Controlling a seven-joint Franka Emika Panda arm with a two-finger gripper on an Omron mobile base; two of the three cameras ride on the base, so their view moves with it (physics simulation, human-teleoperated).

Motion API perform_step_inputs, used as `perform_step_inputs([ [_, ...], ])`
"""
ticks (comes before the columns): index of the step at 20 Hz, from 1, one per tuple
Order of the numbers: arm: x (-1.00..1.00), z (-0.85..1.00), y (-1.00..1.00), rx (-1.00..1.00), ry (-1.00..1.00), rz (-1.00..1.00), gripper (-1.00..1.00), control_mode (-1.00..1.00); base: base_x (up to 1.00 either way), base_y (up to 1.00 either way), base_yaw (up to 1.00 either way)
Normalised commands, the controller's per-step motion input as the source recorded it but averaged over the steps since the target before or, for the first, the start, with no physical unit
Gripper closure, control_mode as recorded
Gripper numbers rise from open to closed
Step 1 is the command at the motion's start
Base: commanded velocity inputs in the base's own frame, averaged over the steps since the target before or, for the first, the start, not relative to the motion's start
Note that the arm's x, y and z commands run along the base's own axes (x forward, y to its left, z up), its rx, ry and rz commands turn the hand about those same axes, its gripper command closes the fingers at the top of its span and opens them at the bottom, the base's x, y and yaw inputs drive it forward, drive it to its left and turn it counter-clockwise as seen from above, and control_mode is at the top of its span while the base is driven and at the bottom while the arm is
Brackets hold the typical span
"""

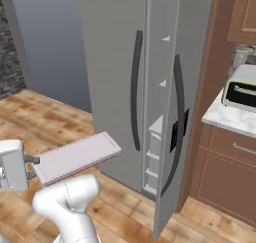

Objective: The ice cube tray has been filled with water. Take the tray and place it in the freezer to make ice. Close the freezer door after placing the tray.

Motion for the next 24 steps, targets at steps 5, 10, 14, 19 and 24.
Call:
perform_step_inputs([
  [5, 0.00, 0.00, 0.00, 0.00, 0.00, 0.00, 1.00, 1.00, 0.25, 0.25, -0.22],
  [10, 0.00, 0.00, 0.00, 0.00, 0.00, 0.00, 1.00, 1.00, 0.26, 0.22, -0.21],
  [14, 0.00, 0.00, 0.00, 0.00, 0.00, 0.00, 1.00, 1.00, 0.35, 0.26, -0.16],
  [19, 0.00, 0.00, 0.00, 0.00, 0.00, 0.00, 1.00, 1.00, 0.46, 0.26, -0.04],
  [24, 0.00, 0.00, 0.00, 0.00, 0.00, 0.00, 1.00, 1.00, 0.58, 0.16, 0.00],
])
